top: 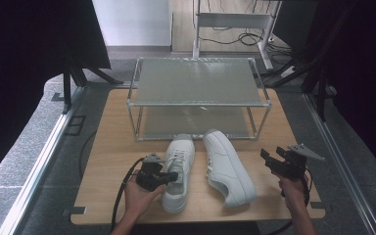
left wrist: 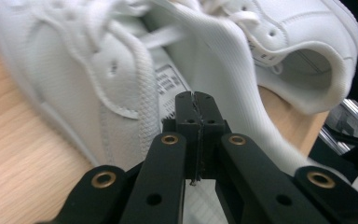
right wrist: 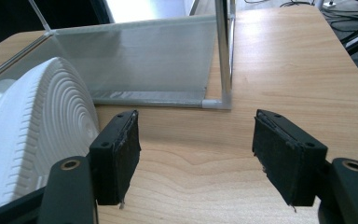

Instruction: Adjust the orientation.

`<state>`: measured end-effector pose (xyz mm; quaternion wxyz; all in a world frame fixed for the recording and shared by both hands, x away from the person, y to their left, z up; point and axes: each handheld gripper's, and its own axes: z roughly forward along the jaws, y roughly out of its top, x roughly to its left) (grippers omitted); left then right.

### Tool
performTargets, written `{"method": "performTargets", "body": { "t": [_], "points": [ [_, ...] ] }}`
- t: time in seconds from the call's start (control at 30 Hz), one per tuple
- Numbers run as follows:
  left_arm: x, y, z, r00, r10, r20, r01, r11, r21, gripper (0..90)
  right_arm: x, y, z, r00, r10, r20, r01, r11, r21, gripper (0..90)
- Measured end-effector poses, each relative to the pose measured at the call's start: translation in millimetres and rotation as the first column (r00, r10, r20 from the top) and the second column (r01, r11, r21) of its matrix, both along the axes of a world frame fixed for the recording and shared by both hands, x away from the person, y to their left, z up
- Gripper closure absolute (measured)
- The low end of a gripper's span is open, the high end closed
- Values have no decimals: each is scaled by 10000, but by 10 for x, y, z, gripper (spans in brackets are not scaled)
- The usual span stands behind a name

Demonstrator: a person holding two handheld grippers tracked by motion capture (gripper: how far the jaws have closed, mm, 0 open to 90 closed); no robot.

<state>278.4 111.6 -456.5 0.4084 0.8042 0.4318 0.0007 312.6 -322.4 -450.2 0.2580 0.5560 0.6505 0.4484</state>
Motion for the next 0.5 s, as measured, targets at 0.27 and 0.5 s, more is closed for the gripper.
{"method": "performTargets", "body": {
  "t": [0.27, 0.5],
  "points": [
    [-67, 233, 69, 9982, 441, 416, -419, 9977, -527, 900, 13, 212, 197, 9968, 681, 422, -668, 9972, -322, 323],
    [-192, 362, 326, 9880, 516, 1455, -284, 9871, -1575, 779, 69, 565, 369, 9869, 1527, 531, -1510, 9880, -334, 323]
  ]
}}
